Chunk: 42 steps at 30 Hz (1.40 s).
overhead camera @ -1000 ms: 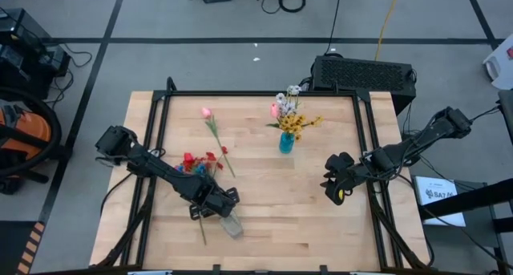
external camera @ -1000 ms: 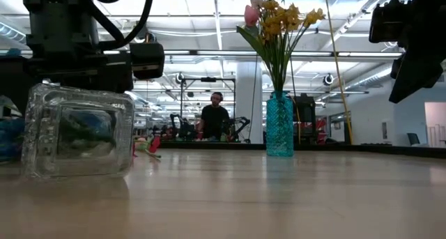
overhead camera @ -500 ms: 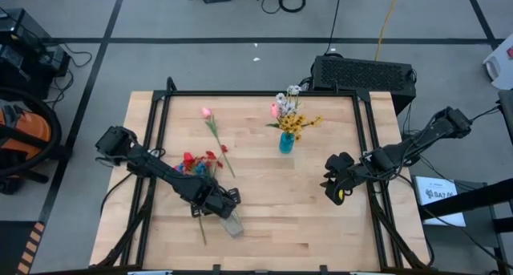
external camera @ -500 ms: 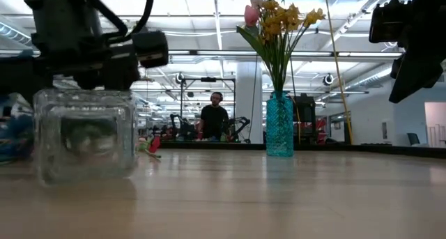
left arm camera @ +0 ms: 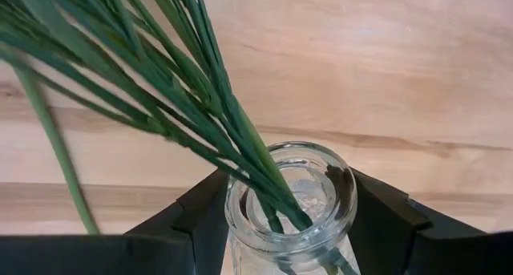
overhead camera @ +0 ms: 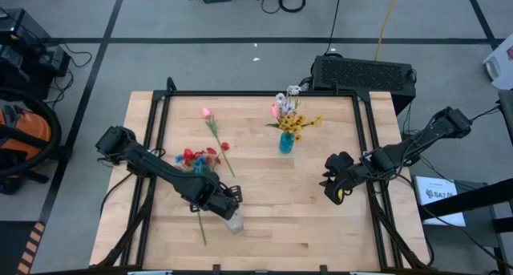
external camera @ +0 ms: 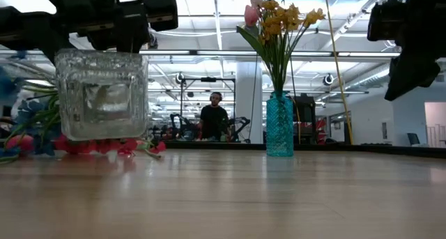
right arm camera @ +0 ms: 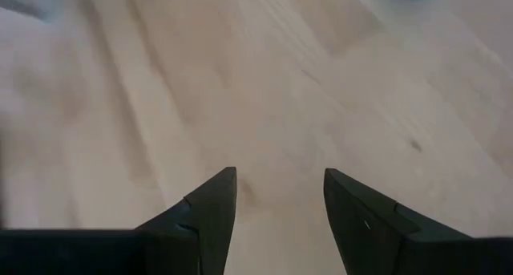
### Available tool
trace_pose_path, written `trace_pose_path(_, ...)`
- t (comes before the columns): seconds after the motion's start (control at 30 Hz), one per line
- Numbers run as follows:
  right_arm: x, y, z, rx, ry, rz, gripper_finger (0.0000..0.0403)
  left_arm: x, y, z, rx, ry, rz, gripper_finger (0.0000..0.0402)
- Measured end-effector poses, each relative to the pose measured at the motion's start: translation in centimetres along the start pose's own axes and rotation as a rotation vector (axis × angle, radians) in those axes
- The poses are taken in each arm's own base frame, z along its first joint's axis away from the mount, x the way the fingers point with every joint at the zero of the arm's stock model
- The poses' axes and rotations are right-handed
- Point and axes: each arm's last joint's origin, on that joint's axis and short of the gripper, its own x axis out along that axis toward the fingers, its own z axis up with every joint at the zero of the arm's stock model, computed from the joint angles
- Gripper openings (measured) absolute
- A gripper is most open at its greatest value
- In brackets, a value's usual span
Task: Sort flowers into vase by color
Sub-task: Adjust the transparent vase
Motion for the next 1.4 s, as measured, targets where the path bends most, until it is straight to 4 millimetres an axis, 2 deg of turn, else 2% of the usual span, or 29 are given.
trace_pose_path(0.17, 0.1, 1.4, 1.4, 0.06, -0.094, 0.163, 0.018, 0.0, 0.0, 0.0, -0.001, 0.008, 0.001, 0.0204)
trace_pose_path(0.3, 0.6, 2.2, 2.2, 0.086, -0.149, 0.216, 0.018, 0.0, 0.1, 0.0, 0.001, 0.002, 0.008, 0.0204)
trace_pose_path(0.6, 2.1, 2.1, 1.9, 0.053, -0.089, 0.156, 0.018, -0.3, 0.2, -0.4, 0.018, -0.077, -0.057, 0.0205)
trace_pose_path(0.93, 2.5, 1.9, 2.0, 0.037, -0.079, 0.133, 0.018, -3.3, -1.9, -1.0, 0.128, -0.204, -0.23, 0.0204)
trace_pose_path(1.13, 2.6, 1.7, 2.3, 0.031, -0.087, 0.12, 0.018, -4.1, -2.3, -0.6, 0.179, -0.29, -0.257, 0.0204)
trace_pose_path(1.4, 2.6, 1.6, 2.3, 0.023, -0.088, 0.118, 0.018, -4.0, -2.0, -0.3, 0.201, -0.371, -0.242, 0.0204)
